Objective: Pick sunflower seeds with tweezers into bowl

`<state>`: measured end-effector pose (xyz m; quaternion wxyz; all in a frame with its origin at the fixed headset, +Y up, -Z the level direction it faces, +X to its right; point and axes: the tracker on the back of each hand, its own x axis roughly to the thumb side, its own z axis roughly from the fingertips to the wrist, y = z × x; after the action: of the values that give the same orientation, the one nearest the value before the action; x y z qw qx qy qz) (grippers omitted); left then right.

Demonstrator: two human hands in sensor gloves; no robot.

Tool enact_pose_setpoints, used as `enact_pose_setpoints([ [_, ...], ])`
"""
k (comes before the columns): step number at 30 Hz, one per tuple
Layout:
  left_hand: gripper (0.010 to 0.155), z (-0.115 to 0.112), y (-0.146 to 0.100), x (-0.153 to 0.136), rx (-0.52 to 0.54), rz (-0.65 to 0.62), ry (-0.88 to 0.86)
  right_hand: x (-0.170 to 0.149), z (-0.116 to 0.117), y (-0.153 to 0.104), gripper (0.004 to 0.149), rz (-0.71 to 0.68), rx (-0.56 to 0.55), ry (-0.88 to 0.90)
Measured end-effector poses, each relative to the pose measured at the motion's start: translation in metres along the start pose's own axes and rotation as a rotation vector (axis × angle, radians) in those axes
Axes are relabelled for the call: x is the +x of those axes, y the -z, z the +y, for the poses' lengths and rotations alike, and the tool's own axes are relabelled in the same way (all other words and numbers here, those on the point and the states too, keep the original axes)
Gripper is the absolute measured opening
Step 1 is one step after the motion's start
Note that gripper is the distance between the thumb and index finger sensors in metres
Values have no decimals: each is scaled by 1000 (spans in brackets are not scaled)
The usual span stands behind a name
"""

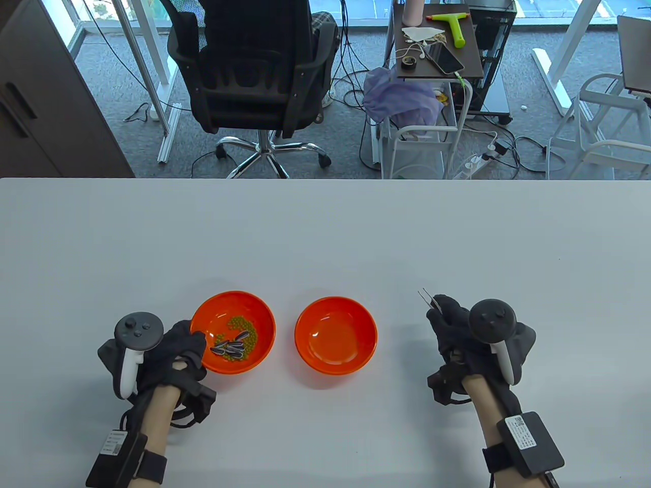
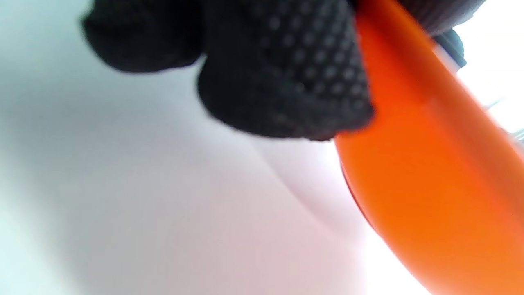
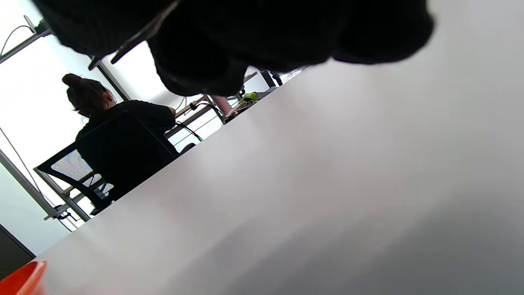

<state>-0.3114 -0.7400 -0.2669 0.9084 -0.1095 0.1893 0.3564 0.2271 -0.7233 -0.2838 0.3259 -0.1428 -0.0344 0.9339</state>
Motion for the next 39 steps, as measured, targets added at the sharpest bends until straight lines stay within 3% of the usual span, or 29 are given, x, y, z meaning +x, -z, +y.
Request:
enact_pose_setpoints([
  [7,48,0,-16,19,-36,-111,9,39,3,-20,48,-153,-26,-13],
  [14,47,-9,-30,35,-50,-204,61,99,14,-47,45,-334,0,-34],
  [23,47,-15,-35,41,-80,-239,92,178,58,-85,46,-605,67,-259],
  [31,47,-16,-35,42,-91,-255,107,198,102,-113,46,-792,39,-586],
  [39,47,-17,-36,43,-95,-259,116,199,110,-120,46,-816,29,-660],
])
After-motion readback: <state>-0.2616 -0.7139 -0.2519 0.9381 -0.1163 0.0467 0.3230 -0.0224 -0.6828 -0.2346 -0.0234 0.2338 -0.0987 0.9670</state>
